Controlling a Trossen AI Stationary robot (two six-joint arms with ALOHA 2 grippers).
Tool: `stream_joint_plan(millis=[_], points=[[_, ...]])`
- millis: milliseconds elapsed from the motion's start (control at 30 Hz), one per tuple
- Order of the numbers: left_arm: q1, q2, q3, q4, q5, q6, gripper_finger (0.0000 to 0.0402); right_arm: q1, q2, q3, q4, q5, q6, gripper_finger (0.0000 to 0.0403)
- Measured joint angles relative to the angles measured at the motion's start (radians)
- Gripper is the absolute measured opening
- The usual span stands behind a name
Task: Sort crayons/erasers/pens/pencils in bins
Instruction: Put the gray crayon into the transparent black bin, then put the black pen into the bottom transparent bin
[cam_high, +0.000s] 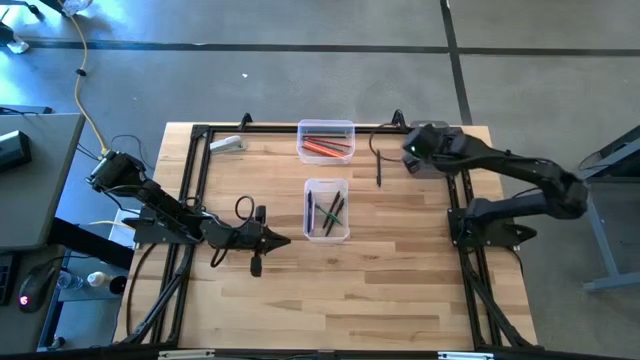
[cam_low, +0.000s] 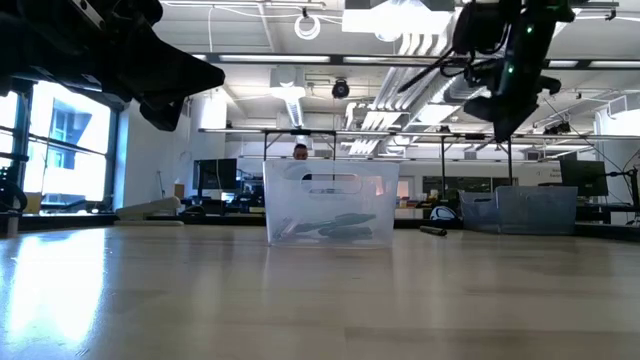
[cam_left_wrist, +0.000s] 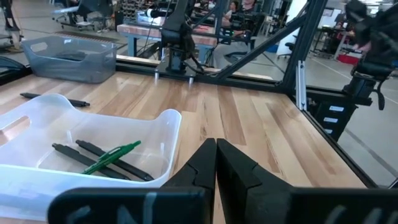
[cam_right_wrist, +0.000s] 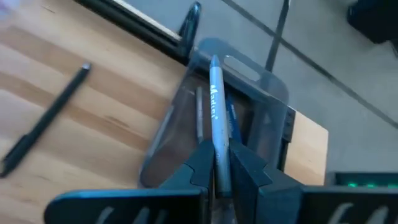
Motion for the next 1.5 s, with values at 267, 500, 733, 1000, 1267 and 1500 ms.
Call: stream_joint_plan(millis=[267,500,733,1000,1267,1500], points=[[0.0,0.0,0.0,0.0,-0.003,0.006,0.0,-0.16,0.14,0.0,0.047,-0.066,-0.063,0.0017],[0.0,0.0,0.0,0.0,-0.002,0.006,0.0,-0.253,0.29,0.003,0.159,-0.137,-0.148,0.0017],[0.0,0.001,0.0,0.0,-0.002,0.0,0.0,-0.339,0.444,0.016,0.219,-0.173,-0.179,0.0017],[0.0,0.001,0.0,0.0,-0.002,0.0,0.0001,-0.378,0.548,0.016,0.248,-0.173,-0.191,0.0017],[0.0,0.001,0.0,0.0,-0.002,0.0,0.0001,-0.38,0.554,0.016,0.244,-0.171,-0.17,0.0062],[0.0,0.001,0.0,0.0,-0.024,0.008,0.0,-0.38,0.507,0.028,0.225,-0.152,-0.193,0.0125]])
